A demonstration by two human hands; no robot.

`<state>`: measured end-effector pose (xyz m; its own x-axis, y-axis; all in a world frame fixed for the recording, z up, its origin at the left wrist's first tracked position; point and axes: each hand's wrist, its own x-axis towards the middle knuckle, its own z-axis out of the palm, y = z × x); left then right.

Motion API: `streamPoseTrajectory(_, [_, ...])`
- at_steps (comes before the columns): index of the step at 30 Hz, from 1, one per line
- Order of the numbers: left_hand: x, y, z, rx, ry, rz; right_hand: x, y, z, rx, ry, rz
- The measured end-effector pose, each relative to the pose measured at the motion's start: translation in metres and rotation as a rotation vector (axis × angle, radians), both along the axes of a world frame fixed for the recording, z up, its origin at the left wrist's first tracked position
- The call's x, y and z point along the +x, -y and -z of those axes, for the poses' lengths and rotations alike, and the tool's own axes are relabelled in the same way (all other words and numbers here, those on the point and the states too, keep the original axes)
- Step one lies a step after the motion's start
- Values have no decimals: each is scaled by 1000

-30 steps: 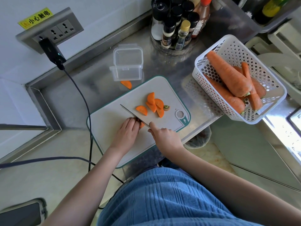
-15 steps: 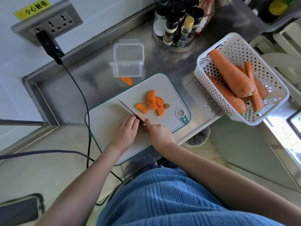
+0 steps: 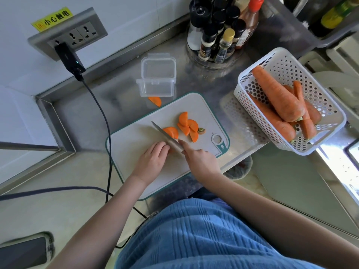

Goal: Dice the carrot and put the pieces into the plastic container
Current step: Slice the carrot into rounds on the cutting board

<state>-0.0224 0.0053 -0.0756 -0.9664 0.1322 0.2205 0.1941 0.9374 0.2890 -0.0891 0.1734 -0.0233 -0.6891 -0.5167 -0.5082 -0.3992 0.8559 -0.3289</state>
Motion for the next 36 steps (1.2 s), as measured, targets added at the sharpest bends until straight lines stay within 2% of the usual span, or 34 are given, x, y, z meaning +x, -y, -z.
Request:
streamPoseTrajectory(9, [0, 0, -7, -9, -35, -3, 12, 3, -16, -31, 2, 23])
streamPoseTrajectory(13, [1, -3, -2, 28, 17, -56, 15, 9, -15, -49, 28, 25])
streamPoseTrajectory(23, [2, 1, 2, 13, -1, -38, 18, 8, -10, 4, 8, -64])
streamPoseTrajectory(30, [1, 3, 3, 17, -32, -17, 19, 8, -7, -31, -5, -45])
streamPoseTrajectory(36, [2, 5, 6, 24, -16, 14, 16, 15, 5, -40, 60, 8])
